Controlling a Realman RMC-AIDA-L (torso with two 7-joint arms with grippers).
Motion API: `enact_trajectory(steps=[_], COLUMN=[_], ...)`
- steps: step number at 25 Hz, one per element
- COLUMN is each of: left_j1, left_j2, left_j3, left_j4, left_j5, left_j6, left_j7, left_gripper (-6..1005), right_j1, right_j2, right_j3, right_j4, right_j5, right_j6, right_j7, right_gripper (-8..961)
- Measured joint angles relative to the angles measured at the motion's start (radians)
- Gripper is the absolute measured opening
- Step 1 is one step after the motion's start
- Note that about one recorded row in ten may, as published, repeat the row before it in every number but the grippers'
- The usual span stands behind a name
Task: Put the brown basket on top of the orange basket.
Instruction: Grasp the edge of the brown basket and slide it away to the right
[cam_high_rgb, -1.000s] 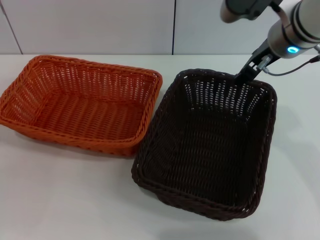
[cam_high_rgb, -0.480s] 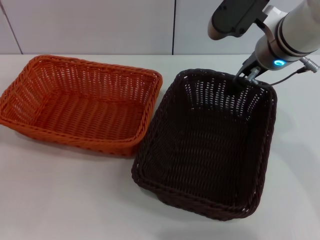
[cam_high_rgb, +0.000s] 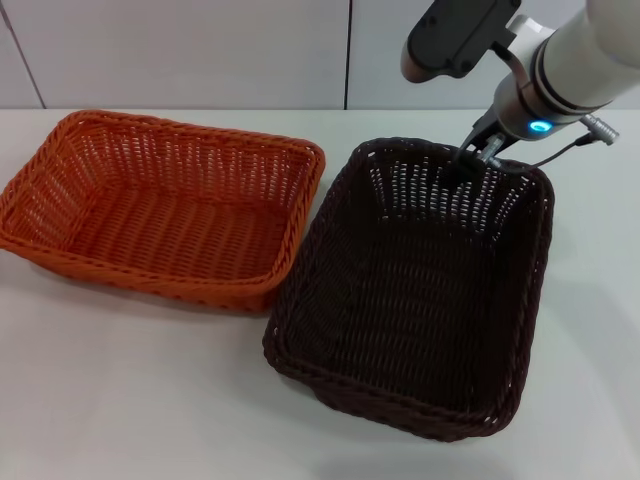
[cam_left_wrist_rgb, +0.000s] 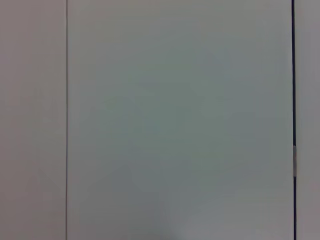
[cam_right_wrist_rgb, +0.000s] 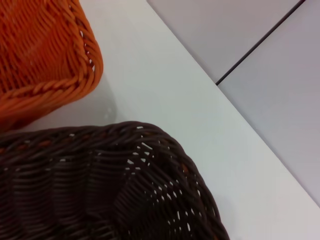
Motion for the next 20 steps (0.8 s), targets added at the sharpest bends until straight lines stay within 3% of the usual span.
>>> enact_trajectory(steps=[20], left_j1=[0.007], left_j2=[0.000], left_j3=[0.000], left_j4=[-0.009], left_j5=[0.000], left_j6=[0.009], left_j7=[0.000], left_gripper=[740], right_j1=[0.022], right_j2=[0.004], right_j3=[-0.027], right_j4=[0.125], right_j5=[0.056], right_j6=[0.071], right_j7=[0.004], right_gripper=[683])
